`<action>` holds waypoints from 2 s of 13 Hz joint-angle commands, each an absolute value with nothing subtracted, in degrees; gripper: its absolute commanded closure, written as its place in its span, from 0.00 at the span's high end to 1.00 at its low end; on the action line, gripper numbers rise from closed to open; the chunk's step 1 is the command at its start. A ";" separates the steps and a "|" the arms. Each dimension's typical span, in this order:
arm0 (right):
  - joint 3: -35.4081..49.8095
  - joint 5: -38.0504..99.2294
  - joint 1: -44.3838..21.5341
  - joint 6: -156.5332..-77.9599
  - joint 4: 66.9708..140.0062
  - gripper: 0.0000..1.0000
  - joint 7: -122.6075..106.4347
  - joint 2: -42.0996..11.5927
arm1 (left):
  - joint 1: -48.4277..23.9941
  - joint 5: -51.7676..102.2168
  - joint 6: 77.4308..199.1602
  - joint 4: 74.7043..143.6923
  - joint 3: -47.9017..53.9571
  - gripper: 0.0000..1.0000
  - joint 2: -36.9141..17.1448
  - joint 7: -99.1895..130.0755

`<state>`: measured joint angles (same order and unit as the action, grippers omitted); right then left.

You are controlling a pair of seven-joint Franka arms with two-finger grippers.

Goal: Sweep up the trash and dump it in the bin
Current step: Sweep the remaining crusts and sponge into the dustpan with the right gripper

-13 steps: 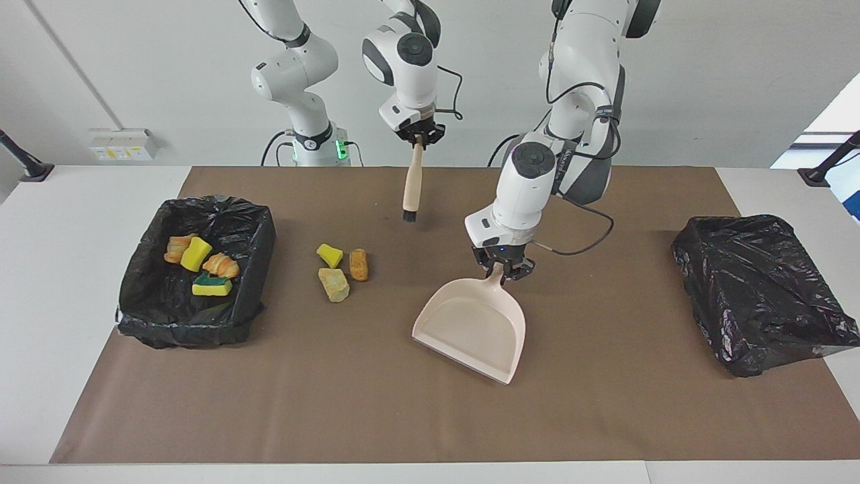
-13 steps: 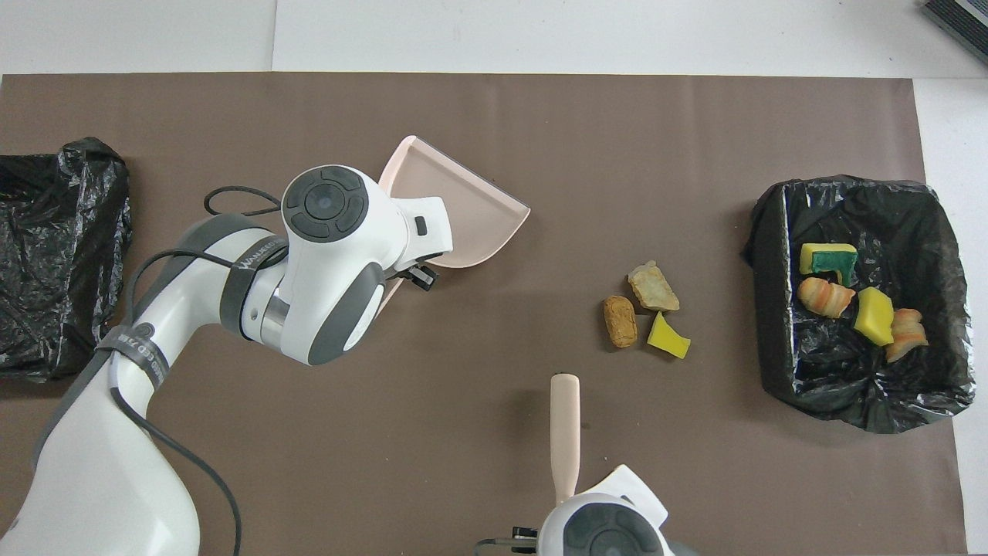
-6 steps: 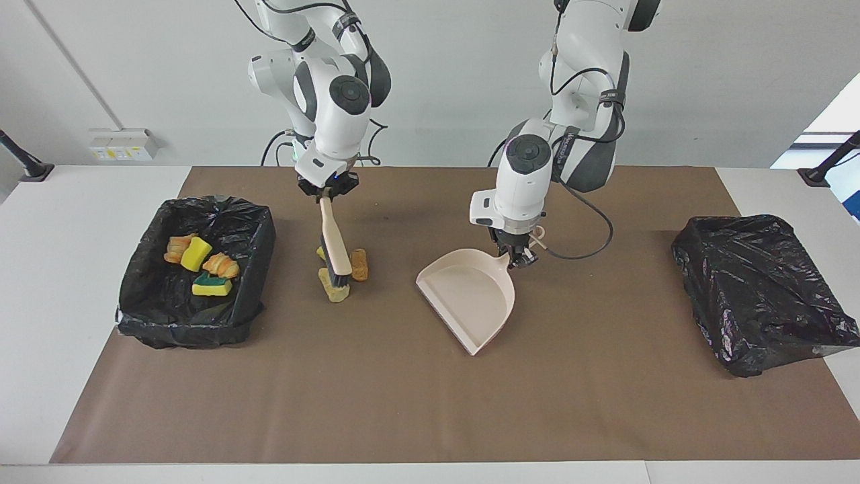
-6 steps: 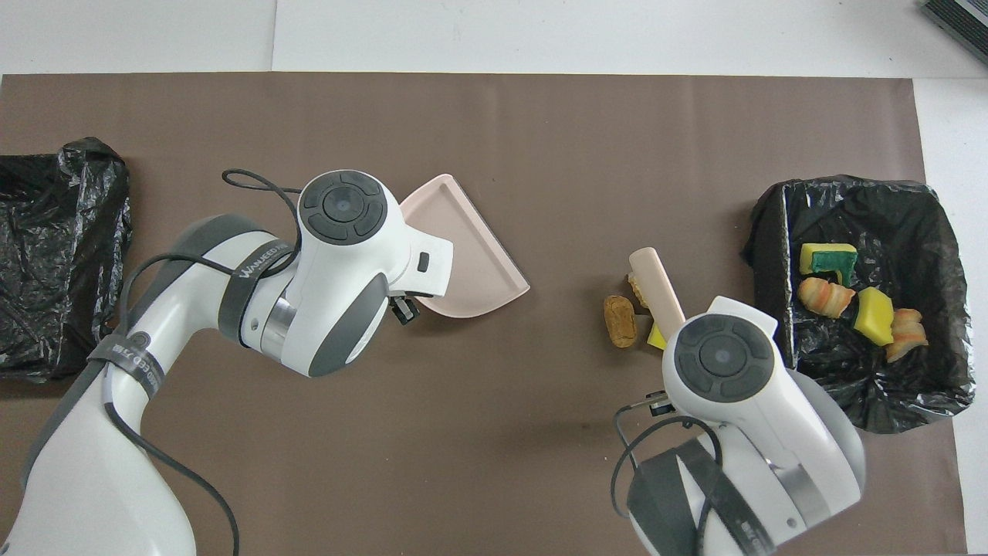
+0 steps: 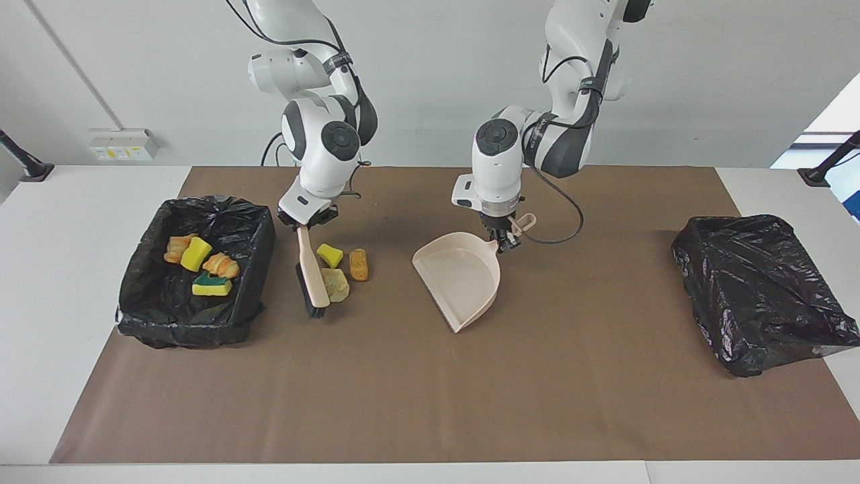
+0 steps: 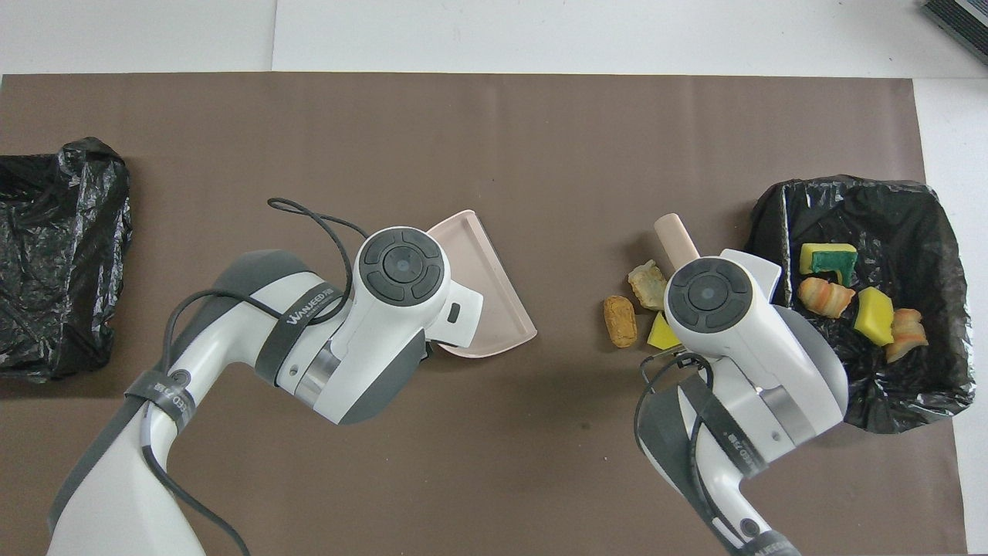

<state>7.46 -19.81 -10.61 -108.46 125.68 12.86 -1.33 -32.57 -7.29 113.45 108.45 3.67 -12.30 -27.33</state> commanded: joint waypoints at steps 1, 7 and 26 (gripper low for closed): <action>8.35 -11.99 -9.75 -110.13 128.58 0.00 10.47 -0.18 | -34.28 -9.05 113.64 113.37 2.90 0.00 -8.53 -27.60; 8.44 15.86 -13.96 -112.31 128.85 0.00 7.29 -1.41 | -36.38 -9.14 113.55 117.94 3.08 0.00 -5.55 -27.69; 8.09 0.79 -15.11 -104.66 137.09 0.00 21.10 9.41 | -36.39 -9.84 117.42 122.78 2.99 0.00 -3.43 -36.03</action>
<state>7.11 1.61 -15.42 -100.80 132.44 19.58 7.87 -35.71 -8.04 115.79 119.65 3.46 -5.52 -35.04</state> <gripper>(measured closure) 0.736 0.683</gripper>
